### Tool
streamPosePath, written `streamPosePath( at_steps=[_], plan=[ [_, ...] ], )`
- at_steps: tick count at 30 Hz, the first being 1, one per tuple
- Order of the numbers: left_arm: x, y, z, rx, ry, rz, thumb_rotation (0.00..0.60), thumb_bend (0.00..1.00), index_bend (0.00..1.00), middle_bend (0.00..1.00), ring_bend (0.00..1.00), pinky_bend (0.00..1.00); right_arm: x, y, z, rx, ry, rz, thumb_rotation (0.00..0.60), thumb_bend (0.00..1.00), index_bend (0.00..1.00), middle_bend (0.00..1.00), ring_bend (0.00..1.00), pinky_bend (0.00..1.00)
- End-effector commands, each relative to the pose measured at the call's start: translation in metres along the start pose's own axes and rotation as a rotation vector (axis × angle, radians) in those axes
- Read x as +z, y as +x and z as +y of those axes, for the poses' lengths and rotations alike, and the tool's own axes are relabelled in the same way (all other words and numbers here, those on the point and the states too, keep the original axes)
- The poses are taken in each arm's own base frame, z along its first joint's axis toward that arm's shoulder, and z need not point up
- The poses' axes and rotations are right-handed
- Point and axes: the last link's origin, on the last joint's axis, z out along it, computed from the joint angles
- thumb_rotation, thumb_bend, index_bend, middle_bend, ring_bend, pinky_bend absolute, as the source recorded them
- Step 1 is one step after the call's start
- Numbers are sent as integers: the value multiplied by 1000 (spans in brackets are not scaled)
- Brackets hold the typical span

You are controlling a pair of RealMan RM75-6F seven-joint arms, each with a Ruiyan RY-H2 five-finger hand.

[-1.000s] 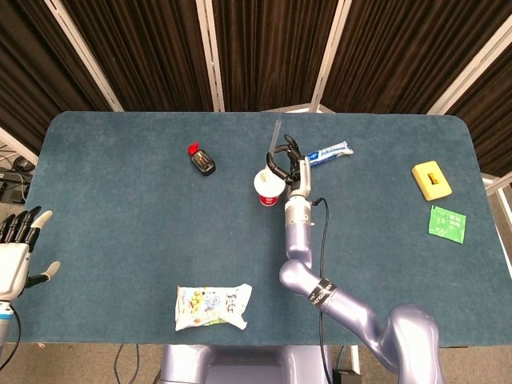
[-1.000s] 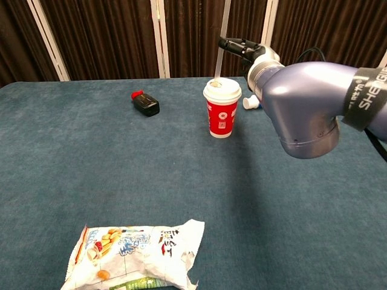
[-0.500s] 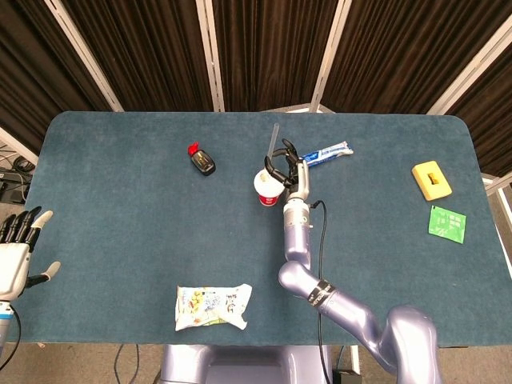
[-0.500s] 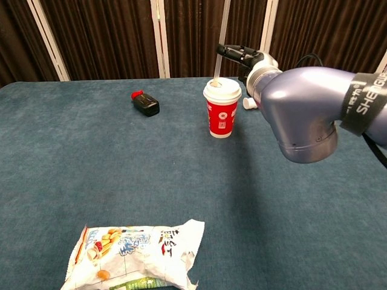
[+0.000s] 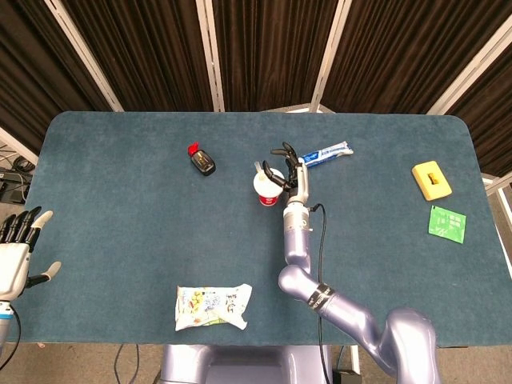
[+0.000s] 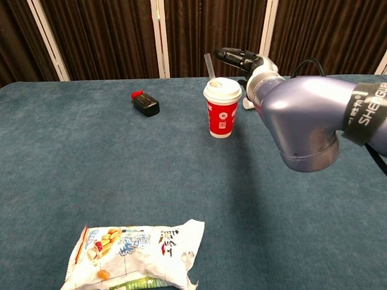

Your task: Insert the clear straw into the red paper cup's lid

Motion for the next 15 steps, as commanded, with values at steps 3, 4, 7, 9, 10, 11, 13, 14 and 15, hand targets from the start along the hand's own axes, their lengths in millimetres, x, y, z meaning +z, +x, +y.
streamPosePath(
  at_steps=[3, 4, 7, 9, 10, 11, 13, 14, 15],
  plan=[
    [0, 0, 0, -1, 0, 1, 600, 243, 106, 0, 0, 0, -2, 1, -1, 0, 5, -3, 600, 262, 361, 72, 0, 0],
    [0, 0, 0, -1, 0, 1, 600, 244, 106, 0, 0, 0, -2, 1, -1, -1, 8, -5, 600, 263, 360, 71, 0, 0],
    [0, 0, 0, -1, 0, 1, 600, 245, 106, 0, 0, 0, -4, 2, -6, -1, 27, -12, 600, 262, 359, 67, 0, 0],
    [0, 0, 0, -2, 1, 1, 600, 245, 105, 0, 0, 0, -5, 4, -11, -6, 51, -17, 600, 261, 358, 65, 0, 0],
    [0, 0, 0, -3, 1, 1, 600, 245, 105, 0, 0, 0, -6, 5, -15, -13, 69, -19, 600, 260, 357, 64, 0, 0],
    [0, 0, 0, -4, 1, -1, 600, 244, 106, 0, 0, 0, -7, 7, -22, -16, 94, -22, 600, 258, 357, 64, 0, 0],
    [-1, 0, 0, -6, 1, -3, 600, 245, 106, 0, 0, 0, -8, 11, -34, -10, 131, -23, 600, 255, 356, 63, 0, 0],
    [-1, 0, 0, -7, 0, -5, 600, 244, 106, 0, 0, 0, -9, 14, -40, -11, 147, -23, 600, 252, 356, 63, 0, 0],
    [-1, 0, 0, -8, 0, -7, 600, 245, 106, 0, 0, 0, -10, 18, -46, -11, 161, -23, 600, 247, 355, 63, 0, 0]
  ],
)
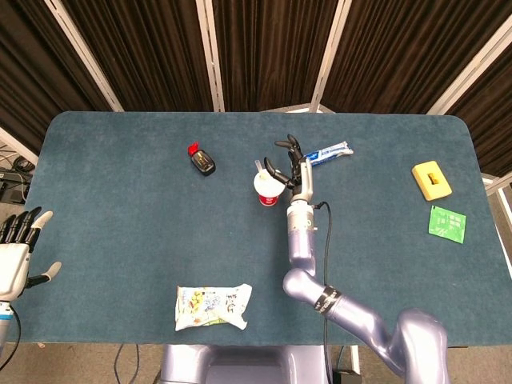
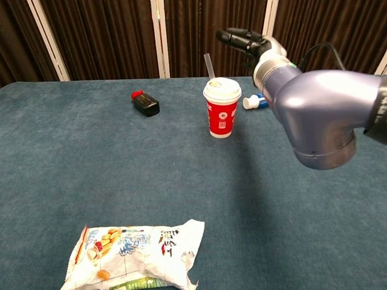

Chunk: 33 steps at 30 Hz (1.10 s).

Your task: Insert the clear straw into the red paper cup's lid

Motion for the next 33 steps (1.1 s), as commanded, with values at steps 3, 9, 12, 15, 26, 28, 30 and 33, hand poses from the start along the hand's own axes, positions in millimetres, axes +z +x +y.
streamPosePath(
  at_steps=[3, 9, 12, 15, 26, 28, 30, 33],
  plan=[
    [-1, 0, 1, -4, -6, -4, 600, 244, 106, 0, 0, 0, -2, 29, -37, -39, 93, 10, 600, 225, 338, 55, 0, 0],
    [-5, 2, 1, -18, -27, -5, 600, 245, 105, 0, 0, 0, -17, 107, -63, -546, 131, -11, 600, 190, 316, 43, 0, 0],
    [-6, 2, 2, -22, -34, -8, 600, 245, 106, 0, 0, 0, -28, 140, -71, -784, 134, -19, 600, 190, 305, 13, 0, 0],
    [-6, 2, 2, -30, -35, -14, 600, 244, 105, 0, 0, 0, -41, 170, -77, -999, 141, -11, 600, 189, 290, 0, 0, 0],
    [-6, 2, 3, -30, -42, -18, 600, 244, 105, 0, 0, 0, -105, 245, -80, -1590, 173, -3, 600, 155, 199, 0, 0, 0],
    [-6, 2, 2, -28, -41, -18, 600, 243, 105, 0, 0, 0, -122, 257, -76, -1669, 174, 3, 600, 144, 170, 0, 0, 0],
    [-6, 2, 2, -26, -40, -18, 600, 244, 105, 0, 0, 0, -138, 265, -74, -1689, 155, 12, 600, 128, 111, 0, 0, 0],
    [-6, 2, 2, -30, -37, -17, 600, 245, 106, 0, 0, 0, -150, 269, -77, -1705, 158, 23, 600, 123, 58, 0, 0, 0]
  ],
)
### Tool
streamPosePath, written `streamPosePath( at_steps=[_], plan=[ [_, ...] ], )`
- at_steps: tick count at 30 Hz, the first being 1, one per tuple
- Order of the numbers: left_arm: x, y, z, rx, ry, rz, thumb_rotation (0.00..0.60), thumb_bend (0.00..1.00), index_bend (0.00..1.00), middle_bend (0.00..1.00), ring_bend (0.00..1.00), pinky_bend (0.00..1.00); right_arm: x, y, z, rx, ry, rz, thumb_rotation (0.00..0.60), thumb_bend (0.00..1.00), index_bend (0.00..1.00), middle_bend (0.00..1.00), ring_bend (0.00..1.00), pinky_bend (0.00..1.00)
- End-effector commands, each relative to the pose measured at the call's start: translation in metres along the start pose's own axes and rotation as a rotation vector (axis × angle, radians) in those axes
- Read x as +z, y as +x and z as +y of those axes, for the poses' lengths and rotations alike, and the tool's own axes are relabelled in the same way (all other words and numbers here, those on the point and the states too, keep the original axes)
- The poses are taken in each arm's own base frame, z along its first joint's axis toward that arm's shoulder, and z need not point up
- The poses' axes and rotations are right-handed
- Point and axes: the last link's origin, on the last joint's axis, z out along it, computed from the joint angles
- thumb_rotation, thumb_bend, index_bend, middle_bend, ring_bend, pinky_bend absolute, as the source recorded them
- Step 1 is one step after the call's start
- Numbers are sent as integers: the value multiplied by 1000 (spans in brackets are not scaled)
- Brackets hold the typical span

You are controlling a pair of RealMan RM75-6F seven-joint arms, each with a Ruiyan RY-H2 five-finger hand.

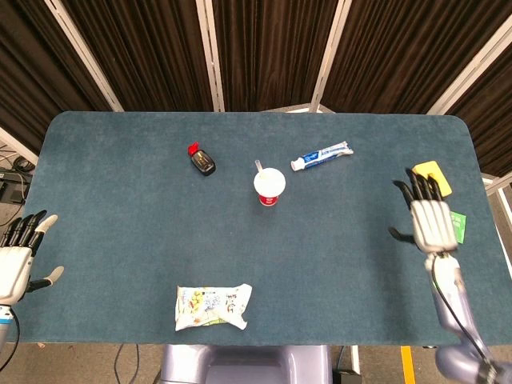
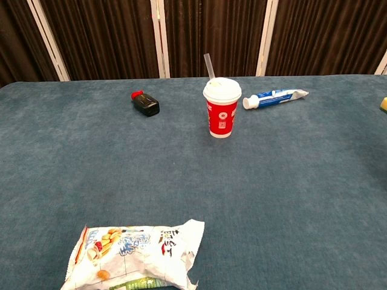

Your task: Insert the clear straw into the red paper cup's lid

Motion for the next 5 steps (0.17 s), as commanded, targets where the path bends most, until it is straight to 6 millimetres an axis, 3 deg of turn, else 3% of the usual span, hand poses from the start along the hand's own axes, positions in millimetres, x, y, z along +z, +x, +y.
streamPosePath(
  at_steps=[1, 5],
  plan=[
    [-1, 0, 0, -1, 3, 3, 600, 244, 106, 0, 0, 0, -22, 5, 8, -63, 3, 13, 600, 121, 41, 0, 0, 0],
    [-1, 1, -1, -7, 13, 7, 600, 244, 106, 0, 0, 0, -43, 7, 20, -184, 13, 43, 600, 120, 10, 0, 0, 0]
  ],
)
